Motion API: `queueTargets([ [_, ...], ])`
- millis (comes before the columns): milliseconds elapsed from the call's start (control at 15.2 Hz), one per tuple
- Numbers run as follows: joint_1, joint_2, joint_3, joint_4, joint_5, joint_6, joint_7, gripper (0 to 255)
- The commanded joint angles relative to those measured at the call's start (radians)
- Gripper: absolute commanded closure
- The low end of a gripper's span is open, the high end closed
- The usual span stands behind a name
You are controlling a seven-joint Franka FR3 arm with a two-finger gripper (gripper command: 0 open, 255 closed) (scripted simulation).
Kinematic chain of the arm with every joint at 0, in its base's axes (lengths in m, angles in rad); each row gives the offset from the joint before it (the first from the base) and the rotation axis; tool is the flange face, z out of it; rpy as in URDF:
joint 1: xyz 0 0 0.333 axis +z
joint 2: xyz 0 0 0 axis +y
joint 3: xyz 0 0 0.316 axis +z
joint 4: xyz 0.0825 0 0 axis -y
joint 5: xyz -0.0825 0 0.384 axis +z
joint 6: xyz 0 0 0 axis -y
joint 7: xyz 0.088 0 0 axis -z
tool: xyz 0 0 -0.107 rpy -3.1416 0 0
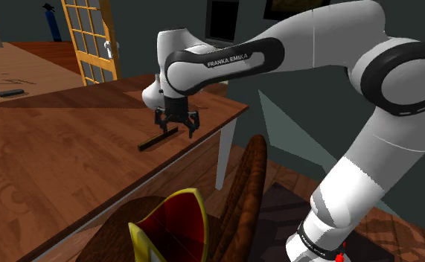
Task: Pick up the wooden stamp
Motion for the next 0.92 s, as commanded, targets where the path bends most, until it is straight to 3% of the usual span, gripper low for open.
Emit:
queueTargets([
  [0, 0.000, 0.105, 0.011, 0.079, -0.059, 0.004, 0.128, 0],
  [330, 0.052, 0.331, -0.023, 0.288, -0.176, -0.019, 0.384, 0],
  [594, 0.103, 0.481, -0.075, 0.460, -0.229, -0.051, 0.532, 0],
  [858, 0.102, 0.491, -0.080, 0.420, -0.236, -0.003, 0.539, 0],
])
